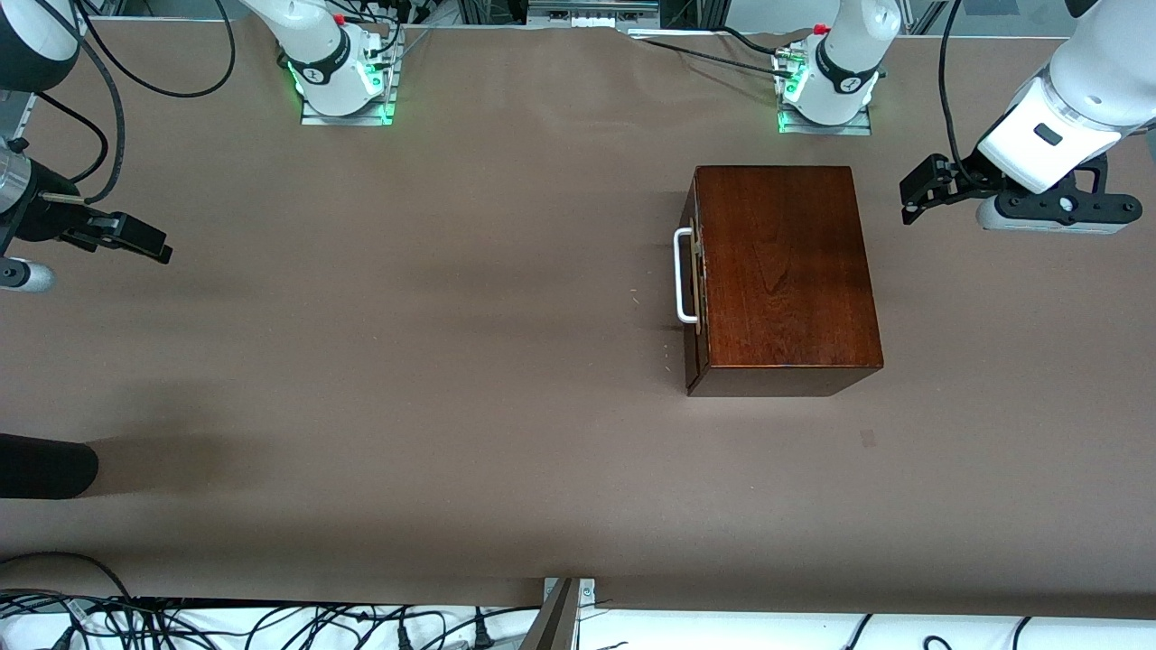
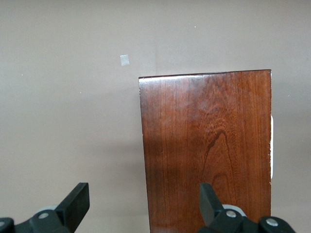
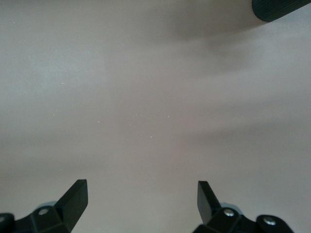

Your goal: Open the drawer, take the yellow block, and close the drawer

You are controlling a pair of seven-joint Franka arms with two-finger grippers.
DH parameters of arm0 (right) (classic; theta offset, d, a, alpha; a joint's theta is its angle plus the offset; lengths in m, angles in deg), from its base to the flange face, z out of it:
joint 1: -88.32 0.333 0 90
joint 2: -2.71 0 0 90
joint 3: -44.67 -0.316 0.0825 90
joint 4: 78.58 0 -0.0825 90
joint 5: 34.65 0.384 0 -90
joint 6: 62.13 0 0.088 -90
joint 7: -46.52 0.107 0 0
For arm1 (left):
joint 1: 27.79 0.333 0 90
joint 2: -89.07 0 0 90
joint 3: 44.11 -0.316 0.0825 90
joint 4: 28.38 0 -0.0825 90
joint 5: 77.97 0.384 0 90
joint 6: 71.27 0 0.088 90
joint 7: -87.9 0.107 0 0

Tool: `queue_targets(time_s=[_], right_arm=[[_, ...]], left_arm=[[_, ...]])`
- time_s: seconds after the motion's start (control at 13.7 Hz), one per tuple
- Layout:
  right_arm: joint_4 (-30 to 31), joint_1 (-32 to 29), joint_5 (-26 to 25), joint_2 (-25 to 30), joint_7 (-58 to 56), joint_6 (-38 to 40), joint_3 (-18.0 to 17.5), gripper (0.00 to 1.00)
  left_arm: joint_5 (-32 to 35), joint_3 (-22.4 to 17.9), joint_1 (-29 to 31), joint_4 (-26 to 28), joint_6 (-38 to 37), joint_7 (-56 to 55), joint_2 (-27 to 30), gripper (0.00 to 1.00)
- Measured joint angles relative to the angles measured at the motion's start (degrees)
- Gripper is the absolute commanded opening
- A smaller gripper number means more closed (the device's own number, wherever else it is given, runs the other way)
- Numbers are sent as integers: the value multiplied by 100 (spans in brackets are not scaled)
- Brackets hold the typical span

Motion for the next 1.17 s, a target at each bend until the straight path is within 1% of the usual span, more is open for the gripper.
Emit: queue_targets(time_s=[0.8,1.17], right_arm=[[0,2,0,-35,0,0,-12,100],[0,3,0,-37,0,0,-13,100]], left_arm=[[13,-6,6,-12,0,0,34,100],[13,58,-6,-16,0,-24,34,100]])
